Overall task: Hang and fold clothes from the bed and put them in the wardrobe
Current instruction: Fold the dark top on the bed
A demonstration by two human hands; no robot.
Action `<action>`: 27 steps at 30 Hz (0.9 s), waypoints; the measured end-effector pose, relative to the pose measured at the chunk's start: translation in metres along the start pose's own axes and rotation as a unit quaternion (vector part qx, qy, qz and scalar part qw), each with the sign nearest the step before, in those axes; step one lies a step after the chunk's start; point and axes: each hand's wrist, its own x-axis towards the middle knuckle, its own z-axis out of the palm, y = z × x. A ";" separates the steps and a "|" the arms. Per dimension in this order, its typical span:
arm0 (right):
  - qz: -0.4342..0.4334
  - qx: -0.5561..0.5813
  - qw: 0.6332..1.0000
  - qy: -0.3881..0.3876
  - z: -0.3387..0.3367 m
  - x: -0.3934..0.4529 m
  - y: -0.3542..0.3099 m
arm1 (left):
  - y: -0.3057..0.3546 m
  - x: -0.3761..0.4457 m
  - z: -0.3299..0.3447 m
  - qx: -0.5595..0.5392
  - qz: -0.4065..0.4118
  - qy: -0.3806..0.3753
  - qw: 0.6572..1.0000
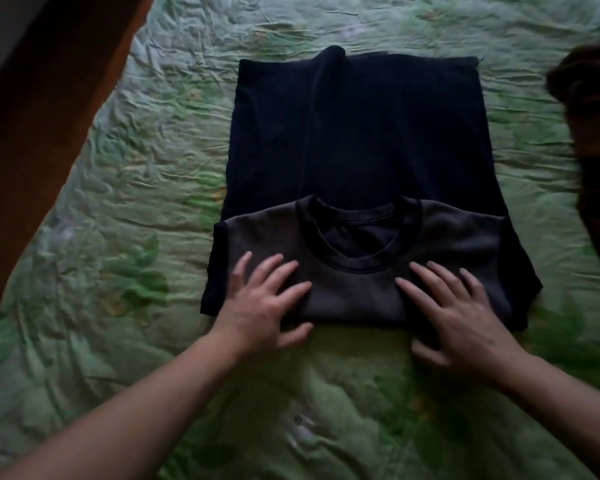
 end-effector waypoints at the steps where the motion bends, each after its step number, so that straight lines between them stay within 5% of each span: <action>1: 0.000 -0.009 1.000 -0.005 0.000 0.001 0.000 | 0.006 0.001 0.000 0.023 0.011 -0.043 0.999; 3: 0.005 -0.021 1.000 0.005 0.000 0.002 0.004 | 0.014 0.003 -0.003 0.055 -0.010 -0.115 0.992; 6: 0.015 -0.041 0.999 0.026 -0.005 0.003 0.007 | 0.011 0.007 -0.002 0.052 -0.036 -0.084 0.994; 10: -0.003 -0.065 0.997 0.050 -0.018 0.001 0.009 | 0.002 0.007 -0.017 0.021 0.029 0.000 0.999; 13: -0.032 -0.055 0.997 0.037 -0.028 -0.007 0.002 | 0.006 0.001 -0.032 0.003 0.013 -0.023 1.000; 21: -0.056 0.011 0.986 -0.155 -0.044 -0.048 -0.053 | 0.036 -0.037 -0.052 0.050 0.026 -0.188 0.981; 27: -0.097 0.013 0.926 -0.364 -0.033 -0.075 -0.087 | 0.059 -0.075 -0.044 -0.006 0.057 -0.313 0.948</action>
